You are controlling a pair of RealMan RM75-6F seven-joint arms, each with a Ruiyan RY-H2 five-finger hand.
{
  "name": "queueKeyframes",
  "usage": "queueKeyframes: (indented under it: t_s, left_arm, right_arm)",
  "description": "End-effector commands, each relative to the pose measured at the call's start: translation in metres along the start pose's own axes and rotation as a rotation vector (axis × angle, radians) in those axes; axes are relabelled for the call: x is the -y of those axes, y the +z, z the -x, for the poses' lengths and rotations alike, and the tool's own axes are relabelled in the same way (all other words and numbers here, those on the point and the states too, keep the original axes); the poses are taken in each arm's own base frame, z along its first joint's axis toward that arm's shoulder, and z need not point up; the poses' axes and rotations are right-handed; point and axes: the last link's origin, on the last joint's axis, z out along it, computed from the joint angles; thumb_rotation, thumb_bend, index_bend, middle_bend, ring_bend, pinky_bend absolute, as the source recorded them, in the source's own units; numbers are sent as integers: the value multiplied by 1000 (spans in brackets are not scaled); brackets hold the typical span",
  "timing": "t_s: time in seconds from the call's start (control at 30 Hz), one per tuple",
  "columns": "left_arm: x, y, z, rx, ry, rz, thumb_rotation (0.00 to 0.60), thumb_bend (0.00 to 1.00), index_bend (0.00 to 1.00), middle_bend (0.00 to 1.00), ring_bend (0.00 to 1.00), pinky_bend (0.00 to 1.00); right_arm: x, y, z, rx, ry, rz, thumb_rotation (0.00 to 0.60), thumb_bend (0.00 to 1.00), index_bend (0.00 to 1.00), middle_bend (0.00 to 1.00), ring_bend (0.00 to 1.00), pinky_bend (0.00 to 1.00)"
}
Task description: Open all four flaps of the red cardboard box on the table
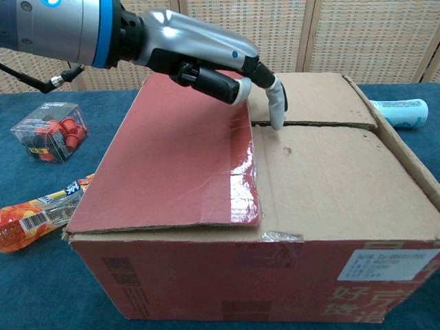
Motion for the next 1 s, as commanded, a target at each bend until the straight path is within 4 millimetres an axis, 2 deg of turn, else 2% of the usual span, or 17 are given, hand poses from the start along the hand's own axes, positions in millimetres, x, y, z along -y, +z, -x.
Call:
queueKeyframes:
  t_s: [0.03, 0.43, 0.67, 1.0]
  left_arm:
    - [0, 1, 1, 7, 7, -5, 96, 893, 325, 197, 67, 0]
    - [1, -5, -3, -14, 19, -35, 99, 892, 407, 311, 153, 0]
    - [3, -12, -9, -36, 24, -45, 100, 892, 414, 368, 203, 0]
    - [4, -25, -23, -59, 47, -61, 97, 891, 421, 389, 223, 0]
  right_arm:
    - [-1, 0, 0, 1, 2, 2, 600, 1000, 66, 39, 0, 0]
    - [0, 1, 1, 0, 9, -3, 600, 1000, 66, 39, 0, 0]
    - [1, 2, 0, -6, 13, -7, 600, 1000, 66, 39, 0, 0]
    - [3, 3, 0, -6, 17, -9, 600, 1000, 66, 39, 0, 0]
